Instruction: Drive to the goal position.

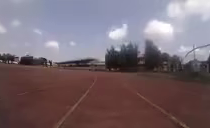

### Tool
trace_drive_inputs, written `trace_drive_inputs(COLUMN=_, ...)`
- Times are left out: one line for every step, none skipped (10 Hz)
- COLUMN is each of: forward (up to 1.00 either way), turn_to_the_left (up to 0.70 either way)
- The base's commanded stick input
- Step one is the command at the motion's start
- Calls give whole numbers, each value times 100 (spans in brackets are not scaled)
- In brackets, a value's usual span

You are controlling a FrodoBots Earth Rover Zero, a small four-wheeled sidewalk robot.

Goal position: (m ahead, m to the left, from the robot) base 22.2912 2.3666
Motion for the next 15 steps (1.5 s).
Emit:
trace_drive_inputs(forward=70, turn_to_the_left=-35)
trace_drive_inputs(forward=70, turn_to_the_left=-35)
trace_drive_inputs(forward=70, turn_to_the_left=-35)
trace_drive_inputs(forward=70, turn_to_the_left=-20)
trace_drive_inputs(forward=70, turn_to_the_left=0)
trace_drive_inputs(forward=70, turn_to_the_left=0)
trace_drive_inputs(forward=70, turn_to_the_left=0)
trace_drive_inputs(forward=70, turn_to_the_left=0)
trace_drive_inputs(forward=70, turn_to_the_left=0)
trace_drive_inputs(forward=70, turn_to_the_left=0)
trace_drive_inputs(forward=70, turn_to_the_left=0)
trace_drive_inputs(forward=70, turn_to_the_left=0)
trace_drive_inputs(forward=70, turn_to_the_left=0)
trace_drive_inputs(forward=70, turn_to_the_left=0)
trace_drive_inputs(forward=70, turn_to_the_left=0)
